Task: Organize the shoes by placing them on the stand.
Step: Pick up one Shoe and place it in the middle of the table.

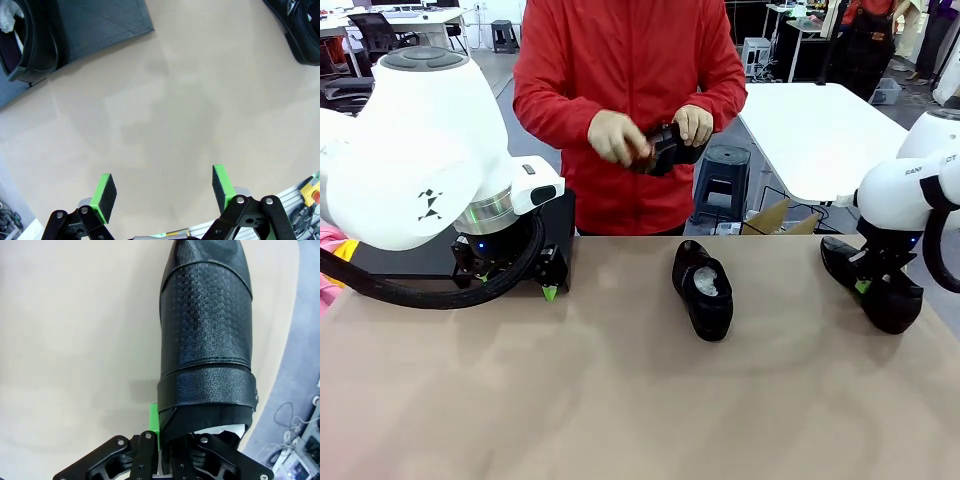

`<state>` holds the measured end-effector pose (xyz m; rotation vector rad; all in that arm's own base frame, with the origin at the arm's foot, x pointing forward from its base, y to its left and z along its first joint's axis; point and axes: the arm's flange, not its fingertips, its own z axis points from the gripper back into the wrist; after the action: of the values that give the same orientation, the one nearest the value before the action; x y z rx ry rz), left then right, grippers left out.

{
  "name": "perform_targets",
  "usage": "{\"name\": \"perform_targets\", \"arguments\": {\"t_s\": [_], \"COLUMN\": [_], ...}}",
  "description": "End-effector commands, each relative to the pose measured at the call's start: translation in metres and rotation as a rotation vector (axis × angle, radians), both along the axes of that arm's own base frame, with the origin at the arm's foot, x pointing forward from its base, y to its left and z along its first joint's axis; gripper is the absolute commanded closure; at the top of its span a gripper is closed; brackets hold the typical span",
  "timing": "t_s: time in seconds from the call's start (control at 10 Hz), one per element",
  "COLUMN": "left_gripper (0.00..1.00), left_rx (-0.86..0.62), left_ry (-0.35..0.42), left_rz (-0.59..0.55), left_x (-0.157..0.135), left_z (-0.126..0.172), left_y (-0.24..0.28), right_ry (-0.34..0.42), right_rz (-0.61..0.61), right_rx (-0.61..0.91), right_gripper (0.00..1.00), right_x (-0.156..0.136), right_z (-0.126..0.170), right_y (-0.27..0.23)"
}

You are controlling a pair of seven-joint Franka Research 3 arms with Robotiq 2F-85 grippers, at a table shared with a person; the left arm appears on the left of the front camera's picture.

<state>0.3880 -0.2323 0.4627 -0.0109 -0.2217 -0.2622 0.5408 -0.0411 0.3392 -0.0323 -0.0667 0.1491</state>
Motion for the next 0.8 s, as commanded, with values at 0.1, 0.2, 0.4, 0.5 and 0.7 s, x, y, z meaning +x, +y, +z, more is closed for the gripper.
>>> {"name": "perform_targets", "arguments": {"t_s": [0.1,0.2,0.4,0.5,0.7], "left_gripper": [0.01,0.01,0.01,0.01,0.01], "left_rx": [0.001,0.001,0.001,0.001,0.001], "left_ry": [-0.015,-0.015,-0.015,-0.015,-0.015], "left_rz": [0.014,0.014,0.014,0.014,0.014], "left_x": [-0.001,-0.001,-0.001,-0.001,-0.001], "left_z": [-0.002,-0.002,-0.002,-0.002,-0.002], "left_y": [0.001,0.001,0.001,0.001,0.001], "right_ry": [-0.014,-0.031,-0.080,-0.089,-0.098], "right_rz": [-0.039,-0.087,-0.203,-0.291,-0.308], "right_rx": [0.001,0.019,0.073,0.051,0.045], "right_gripper": [1.00,1.00,1.00,1.00,1.00], "right_x": [-0.013,-0.024,-0.070,-0.105,-0.163], "right_z": [0.022,0.036,0.086,0.106,0.118], "right_y": [-0.006,-0.005,0.010,0.023,0.050]}}
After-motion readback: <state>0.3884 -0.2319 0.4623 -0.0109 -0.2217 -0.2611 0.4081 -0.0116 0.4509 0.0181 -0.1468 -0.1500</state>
